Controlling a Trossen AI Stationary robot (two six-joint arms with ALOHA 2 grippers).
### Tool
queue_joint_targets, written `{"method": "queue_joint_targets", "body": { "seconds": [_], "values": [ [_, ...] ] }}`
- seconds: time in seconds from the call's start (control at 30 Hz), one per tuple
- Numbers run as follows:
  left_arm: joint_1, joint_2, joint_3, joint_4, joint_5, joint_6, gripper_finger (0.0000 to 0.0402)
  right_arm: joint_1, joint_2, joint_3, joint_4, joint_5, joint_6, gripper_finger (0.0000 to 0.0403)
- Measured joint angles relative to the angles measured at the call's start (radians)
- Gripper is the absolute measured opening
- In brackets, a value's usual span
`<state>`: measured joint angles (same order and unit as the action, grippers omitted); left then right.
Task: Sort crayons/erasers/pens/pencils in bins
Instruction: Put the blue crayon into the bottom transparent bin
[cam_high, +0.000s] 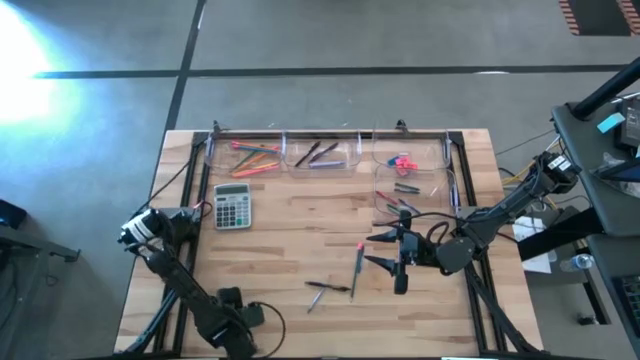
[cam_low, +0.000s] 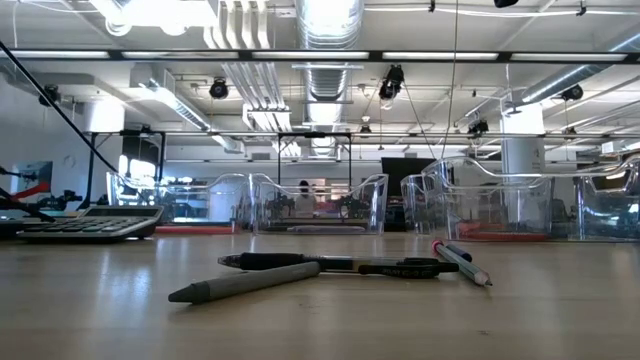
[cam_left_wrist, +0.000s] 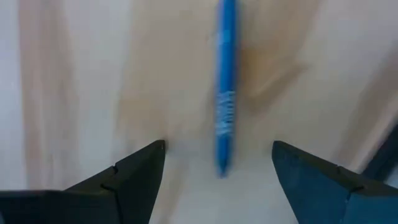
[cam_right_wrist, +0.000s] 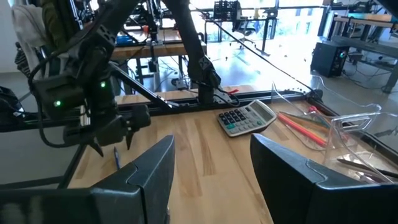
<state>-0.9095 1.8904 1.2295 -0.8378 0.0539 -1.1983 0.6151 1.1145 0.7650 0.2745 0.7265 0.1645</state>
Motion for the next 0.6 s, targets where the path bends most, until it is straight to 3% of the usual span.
{"method": "queue_joint_targets", "body": {
  "seconds": [0.23, 0.6],
  "values": [
    [-0.001, 0.055, 0.019, -0.026, -0.008, 0.005, 0.0271, 0.0, 0.0, 0.0, 0.005, 0.0, 0.0, 0.0201],
    [0.011, 0.056, 0.024, -0.021, -0.034, 0.036, 0.0196, 0.0, 0.0, 0.0, 0.006, 0.0, 0.0, 0.0201]
  ]
}}
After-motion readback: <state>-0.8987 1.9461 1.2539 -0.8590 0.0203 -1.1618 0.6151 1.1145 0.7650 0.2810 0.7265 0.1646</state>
